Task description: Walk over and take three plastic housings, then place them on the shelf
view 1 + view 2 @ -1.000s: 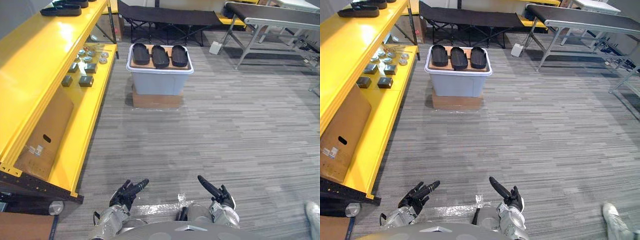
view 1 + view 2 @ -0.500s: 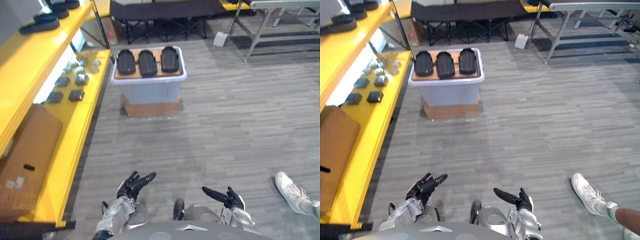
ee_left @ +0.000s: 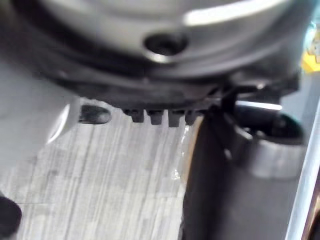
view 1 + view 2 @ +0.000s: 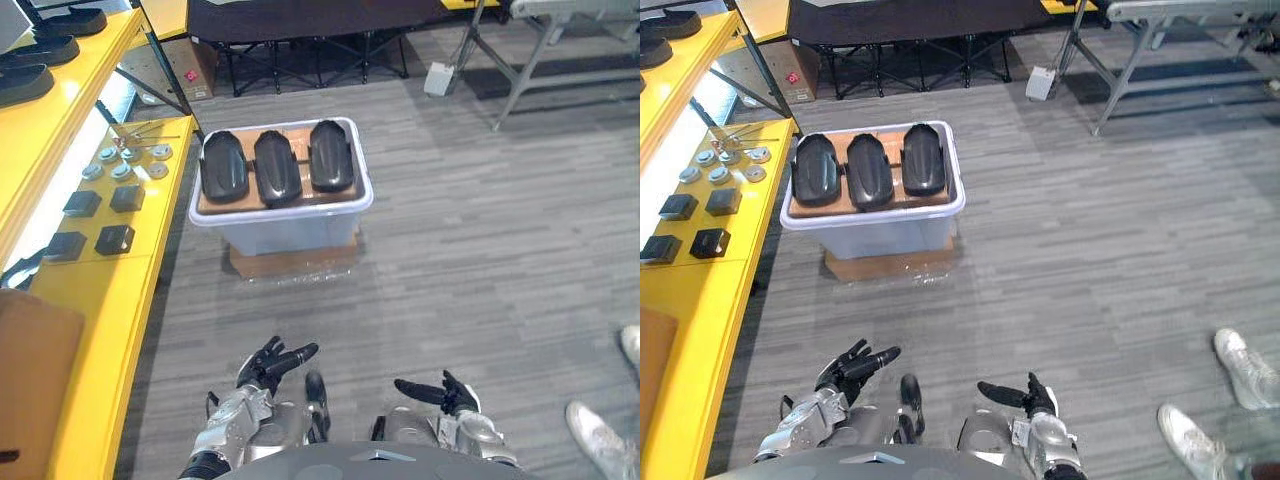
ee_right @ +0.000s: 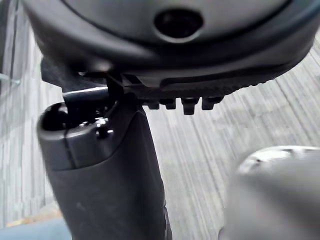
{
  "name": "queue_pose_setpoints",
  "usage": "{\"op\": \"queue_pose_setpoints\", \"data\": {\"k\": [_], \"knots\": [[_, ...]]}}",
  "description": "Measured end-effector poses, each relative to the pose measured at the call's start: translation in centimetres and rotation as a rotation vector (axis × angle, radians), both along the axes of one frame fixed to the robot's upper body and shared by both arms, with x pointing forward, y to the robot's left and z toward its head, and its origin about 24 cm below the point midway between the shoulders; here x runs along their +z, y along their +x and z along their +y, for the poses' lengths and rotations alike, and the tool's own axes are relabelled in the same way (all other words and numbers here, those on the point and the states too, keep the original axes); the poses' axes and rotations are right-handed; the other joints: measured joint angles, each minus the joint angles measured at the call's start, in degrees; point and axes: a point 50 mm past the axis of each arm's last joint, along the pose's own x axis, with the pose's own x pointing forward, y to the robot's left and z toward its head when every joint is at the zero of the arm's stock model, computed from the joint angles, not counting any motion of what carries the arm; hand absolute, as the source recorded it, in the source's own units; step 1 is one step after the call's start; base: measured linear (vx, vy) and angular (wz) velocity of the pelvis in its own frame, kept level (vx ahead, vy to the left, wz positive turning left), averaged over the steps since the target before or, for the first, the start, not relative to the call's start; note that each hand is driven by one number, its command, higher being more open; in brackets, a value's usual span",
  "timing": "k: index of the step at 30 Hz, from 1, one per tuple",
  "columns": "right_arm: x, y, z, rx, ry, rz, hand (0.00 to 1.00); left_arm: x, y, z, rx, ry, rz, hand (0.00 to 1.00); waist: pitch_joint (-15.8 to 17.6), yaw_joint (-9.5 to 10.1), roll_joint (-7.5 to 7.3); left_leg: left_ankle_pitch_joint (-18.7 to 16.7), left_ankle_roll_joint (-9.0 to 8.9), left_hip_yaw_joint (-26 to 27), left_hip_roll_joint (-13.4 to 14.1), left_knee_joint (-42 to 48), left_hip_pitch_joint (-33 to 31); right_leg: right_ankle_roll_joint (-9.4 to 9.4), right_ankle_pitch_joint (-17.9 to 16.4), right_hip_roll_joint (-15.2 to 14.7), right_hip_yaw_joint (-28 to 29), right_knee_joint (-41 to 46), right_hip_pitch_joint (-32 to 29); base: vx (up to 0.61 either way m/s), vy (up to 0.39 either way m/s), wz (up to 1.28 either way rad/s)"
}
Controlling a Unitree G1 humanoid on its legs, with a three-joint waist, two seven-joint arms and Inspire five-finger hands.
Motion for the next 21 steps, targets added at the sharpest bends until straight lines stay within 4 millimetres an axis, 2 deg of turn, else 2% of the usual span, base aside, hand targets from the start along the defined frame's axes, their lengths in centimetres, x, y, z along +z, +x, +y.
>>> {"op": "queue_pose_setpoints", "data": {"k": [1, 2, 3, 4, 5, 6, 7, 8, 9, 10, 11, 12, 13, 15, 16, 18, 20, 21], "knots": [[0.2, 0.5, 0.2, 0.003, -0.003, -0.026, 1.00, 0.0, 0.0, 0.3, 0.002, 0.011, 0.005, 1.00, 0.3, -0.33, 0.71, -1.2, -0.71, -1.8, 1.5, -0.1, 1.3, 0.55, -0.6, 0.9, -0.8, -8.9, -1.1, 0.57, -0.015, 0.48], [0.4, 1.0, 0.8, 0.009, -0.002, -0.058, 1.00, 0.2, 0.4, 0.5, 0.000, 0.017, -0.006, 1.00, 0.8, -0.64, 1.69, -2.0, -1.54, -3.7, 3.5, -0.2, 2.0, 1.83, 0.2, 3.2, -0.2, -19.5, -2.2, 0.44, -0.061, 0.61], [0.5, 1.2, 1.0, 0.011, 0.000, -0.070, 1.00, 0.2, 0.6, 0.7, -0.001, 0.022, -0.011, 1.00, 0.8, -0.64, 1.88, -2.3, -1.93, -4.7, 4.2, -0.3, 2.0, 3.39, 1.5, 4.3, 0.7, -25.5, -2.9, 0.39, -0.103, 0.78], [0.6, 1.4, 1.6, 0.015, 0.009, -0.087, 1.00, 0.3, 0.6, 1.1, -0.002, 0.035, -0.015, 1.00, 0.6, -0.72, 1.30, -3.4, -3.50, -6.2, 4.7, -0.3, 2.3, 5.52, 6.2, 5.5, 2.5, -36.8, -3.0, 0.29, -0.112, 0.68], [0.6, 1.5, 2.0, 0.010, 0.016, -0.091, 1.00, 0.3, 0.5, 1.4, -0.001, 0.040, -0.012, 1.00, 0.6, -0.65, 0.40, -4.1, -4.08, -6.9, 4.4, -0.3, 2.6, 5.94, 9.2, 5.1, 3.7, -41.0, -3.1, 0.38, -0.193, 0.72], [0.4, 1.5, 2.9, 0.004, 0.034, -0.092, 1.00, 0.1, 0.2, 2.0, 0.008, 0.057, 0.003, 1.00, 0.5, -0.26, -1.68, -5.4, -5.26, -7.8, 3.5, -0.1, 3.9, 5.81, 15.1, 4.1, 6.2, -44.5, -3.7, 0.40, -0.276, 0.56], [0.3, 1.2, 3.6, 0.010, 0.052, -0.089, 1.00, -0.1, -0.4, 2.7, 0.030, 0.068, 0.018, 1.00, 0.2, -0.02, -3.87, -7.3, -6.56, -8.8, 2.4, 0.6, 5.5, 4.42, 20.0, 3.1, 7.4, -44.0, -3.7, 0.50, -0.408, 0.51], [0.2, 1.0, 3.8, 0.013, 0.056, -0.087, 1.00, -0.2, -0.8, 3.0, 0.040, 0.073, 0.029, 1.00, -0.1, 0.07, -4.56, -8.7, -7.06, -9.5, 2.1, 1.8, 5.7, 0.77, 22.0, 2.6, 8.0, -42.8, -3.8, 0.47, -0.417, 0.42], [0.4, 1.1, 2.9, 0.026, 0.028, -0.096, 1.00, -0.4, -1.0, 2.6, 0.074, 0.055, 0.041, 1.00, -0.6, 0.24, -1.83, -11.5, -8.57, -10.0, 4.7, 5.3, 4.8, 0.32, 20.7, 4.4, 6.7, -40.0, -3.6, 0.45, -0.385, 0.23], [0.5, 1.3, 2.4, 0.022, 0.019, -0.105, 1.00, -0.7, -1.5, 1.8, 0.095, 0.040, 0.046, 1.00, -1.3, 0.52, 0.11, -14.8, -9.71, -10.4, 7.1, 9.4, 3.8, -0.36, 17.3, 6.2, 5.5, -39.9, -2.8, 0.34, -0.262, 0.13], [0.6, 1.4, 2.4, 0.024, 0.021, -0.109, 1.00, -0.7, -1.7, 1.8, 0.105, 0.041, 0.050, 1.00, -1.2, 0.38, 1.08, -16.1, -10.47, -10.6, 8.3, 11.7, 3.2, -0.86, 16.5, 7.2, 5.0, -40.2, -2.2, 0.33, -0.227, 0.16], [0.7, 1.4, 2.2, 0.014, 0.022, -0.115, 1.00, -0.8, -2.0, 1.6, 0.122, 0.039, 0.057, 1.00, -1.3, 0.01, 2.38, -17.8, -12.18, -11.0, 10.2, 17.6, 0.9, -1.39, 15.3, 8.9, 3.8, -40.9, -0.6, 0.28, -0.207, 0.23], [0.6, 1.1, 1.9, 0.007, 0.020, -0.110, 1.00, -0.7, -1.7, 1.6, 0.133, 0.038, 0.040, 1.00, -1.4, 0.18, 2.51, -17.8, -12.73, -10.8, 12.0, 23.6, -1.3, -2.06, 14.9, 10.0, 3.6, -42.3, 1.3, 0.26, -0.193, 0.24], [0.5, 0.7, 1.9, 0.009, 0.024, -0.102, 1.00, -0.5, -1.6, 1.8, 0.146, 0.040, 0.026, 1.00, -1.2, 0.47, 2.05, -18.0, -12.97, -9.3, 13.2, 25.9, -2.0, -2.76, 14.6, 10.2, 3.2, -43.9, 3.8, 0.20, -0.135, 0.09], [0.8, 0.7, 1.6, 0.007, 0.021, -0.123, 1.00, -0.6, -1.6, 1.6, 0.146, 0.038, 0.028, 1.00, -1.1, -0.08, 1.74, -18.5, -12.61, -7.8, 14.4, 23.3, -2.2, -2.61, 13.9, 10.0, 2.6, -44.9, 5.4, 0.21, -0.088, 0.10], [1.0, 0.5, 1.0, -0.017, 0.015, -0.135, 1.00, -0.6, -1.6, 1.5, 0.141, 0.035, 0.026, 1.00, -1.1, -0.69, 1.79, -18.3, -13.02, -7.2, 14.9, 17.9, -2.7, -2.27, 13.9, 9.2, 2.5, -45.6, 6.5, 0.25, 0.017, 0.12], [1.1, 0.2, 0.3, -0.048, 0.005, -0.146, 1.00, -0.5, -1.4, 1.2, 0.111, 0.047, 0.010, 1.00, -1.2, -1.27, 1.85, -13.4, -14.36, -7.0, 14.8, 9.5, -3.5, -0.54, 14.2, 7.5, 2.0, -45.7, 6.9, 0.22, 0.156, 0.00], [1.2, 0.0, 0.0, -0.067, 0.008, -0.157, 1.00, -0.5, -1.2, 0.8, 0.079, 0.056, 0.009, 1.00, -1.6, -1.42, 2.81, -6.0, -15.32, -6.5, 15.1, 5.9, -3.9, 0.54, 13.8, 7.4, 2.3, -45.7, 7.2, 0.18, 0.216, -0.15]]}}
